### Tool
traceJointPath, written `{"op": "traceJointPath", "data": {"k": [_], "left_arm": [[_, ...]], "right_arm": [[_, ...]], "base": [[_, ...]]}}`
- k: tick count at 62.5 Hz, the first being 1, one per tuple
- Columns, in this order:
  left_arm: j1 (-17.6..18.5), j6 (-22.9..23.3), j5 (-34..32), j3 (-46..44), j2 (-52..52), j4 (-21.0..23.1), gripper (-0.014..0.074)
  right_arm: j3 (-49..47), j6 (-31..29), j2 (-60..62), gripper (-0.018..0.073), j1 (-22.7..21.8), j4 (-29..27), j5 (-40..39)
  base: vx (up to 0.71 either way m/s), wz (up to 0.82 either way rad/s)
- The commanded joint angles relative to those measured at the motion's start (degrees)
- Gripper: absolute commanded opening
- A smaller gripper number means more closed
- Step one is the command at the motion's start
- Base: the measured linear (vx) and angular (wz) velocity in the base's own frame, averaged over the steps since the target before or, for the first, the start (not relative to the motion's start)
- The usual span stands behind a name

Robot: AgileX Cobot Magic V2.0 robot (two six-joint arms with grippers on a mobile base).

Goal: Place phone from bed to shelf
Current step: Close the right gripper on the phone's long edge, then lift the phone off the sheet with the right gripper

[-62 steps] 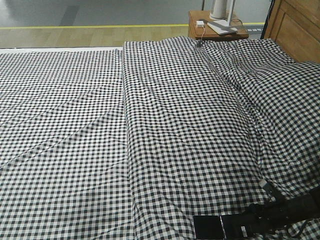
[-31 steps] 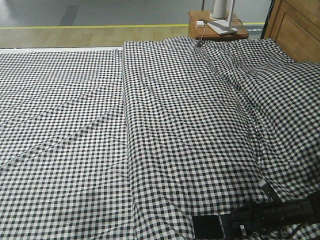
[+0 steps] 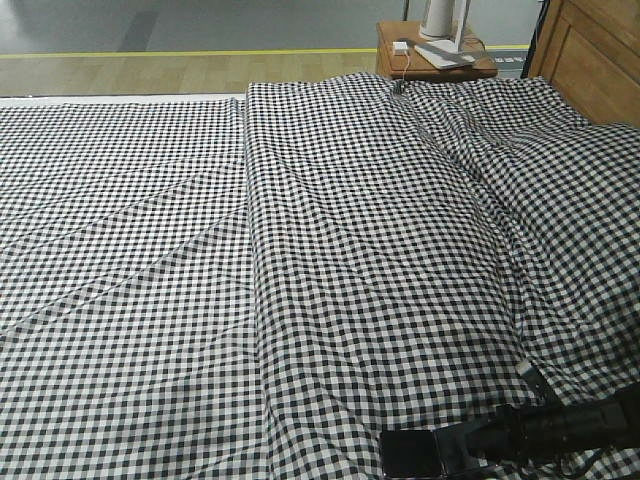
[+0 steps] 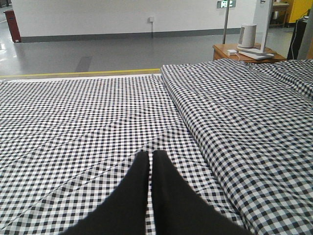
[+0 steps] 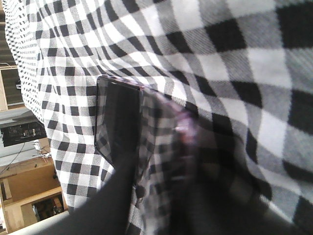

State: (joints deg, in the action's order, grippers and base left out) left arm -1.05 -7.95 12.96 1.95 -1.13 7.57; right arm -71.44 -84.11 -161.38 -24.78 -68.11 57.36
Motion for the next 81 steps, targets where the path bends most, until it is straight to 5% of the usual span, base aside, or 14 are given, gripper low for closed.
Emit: {"op": "traceJointPath", "data": {"k": [1,47,81], "left_arm": [[0.16,0.22,-3.91,0.03,-0.29,0.34,0.0001],[0.16,0.22,-3.91,0.03,-0.29,0.34,0.0001],[0.16,0.22,-3.91,0.03,-0.29,0.34,0.0001]], "right_arm": [[-0.15,-0.79,2.5,-0.0013,-0.26,0.06,4.92],[-0.1,2.72,4.68,-0.0006,-0.26,0.64,16.72],[0.02,10.52,26.07,-0.0005,-0.18,3.16,16.72]], "base": [[0.0,0.0],[0.0,0.0],[0.0,0.0]]}}
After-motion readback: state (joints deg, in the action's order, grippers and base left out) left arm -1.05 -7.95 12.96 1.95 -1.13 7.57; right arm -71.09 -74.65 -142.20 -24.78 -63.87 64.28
